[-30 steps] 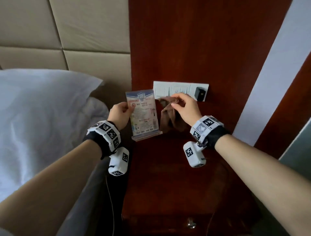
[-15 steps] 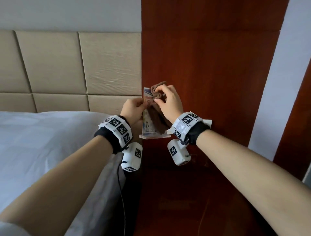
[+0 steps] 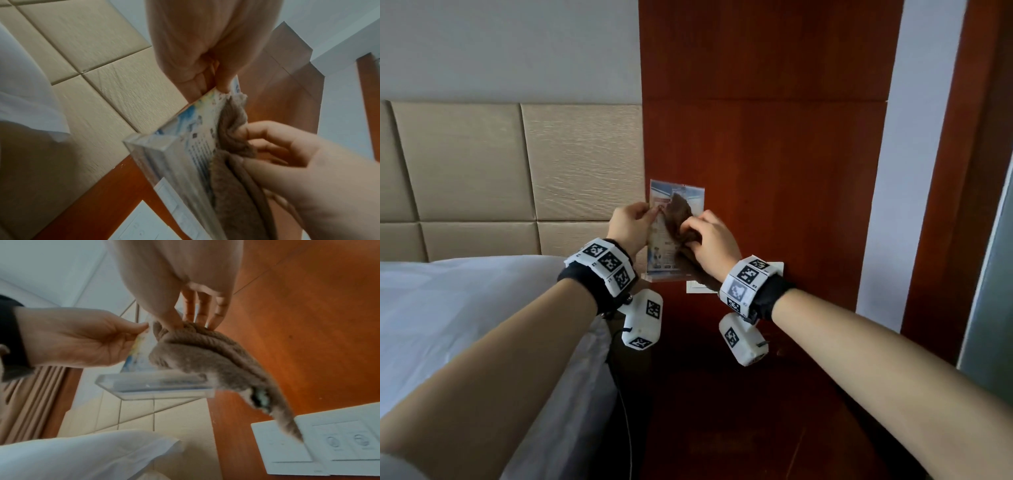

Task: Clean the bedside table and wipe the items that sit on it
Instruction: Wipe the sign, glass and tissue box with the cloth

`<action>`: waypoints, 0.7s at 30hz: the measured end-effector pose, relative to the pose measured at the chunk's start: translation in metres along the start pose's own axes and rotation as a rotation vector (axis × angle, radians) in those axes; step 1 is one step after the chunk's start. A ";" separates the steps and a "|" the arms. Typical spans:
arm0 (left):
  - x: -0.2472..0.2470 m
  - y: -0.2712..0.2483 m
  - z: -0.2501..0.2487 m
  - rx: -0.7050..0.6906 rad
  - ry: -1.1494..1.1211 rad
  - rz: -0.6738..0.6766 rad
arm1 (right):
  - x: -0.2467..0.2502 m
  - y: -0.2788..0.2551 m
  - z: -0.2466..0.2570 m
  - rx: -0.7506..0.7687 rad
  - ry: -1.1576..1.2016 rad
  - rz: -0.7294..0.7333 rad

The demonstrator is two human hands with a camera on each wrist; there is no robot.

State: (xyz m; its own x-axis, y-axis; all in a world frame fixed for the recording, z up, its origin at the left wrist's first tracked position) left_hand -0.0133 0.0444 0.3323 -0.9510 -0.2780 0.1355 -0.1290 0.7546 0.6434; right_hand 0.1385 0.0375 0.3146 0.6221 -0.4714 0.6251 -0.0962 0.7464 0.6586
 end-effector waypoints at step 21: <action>-0.009 0.009 -0.012 0.042 -0.090 -0.061 | 0.035 0.032 -0.031 -0.287 0.610 -0.095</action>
State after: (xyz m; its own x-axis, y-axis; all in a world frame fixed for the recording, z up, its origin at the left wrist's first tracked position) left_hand -0.0025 0.0471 0.3458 -0.9622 -0.2709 0.0273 -0.1972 0.7625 0.6162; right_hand 0.1810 0.0594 0.3443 0.9526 -0.2549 0.1661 0.1385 0.8495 0.5091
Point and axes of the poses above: each hand's wrist, its own y-axis towards the middle knuckle, its own x-axis out of the back of the hand, z = x × y, the point moved 3 cm from there along y, towards the middle knuckle, and after that the axes turned 9 degrees about -x, right-handed, at the moved point
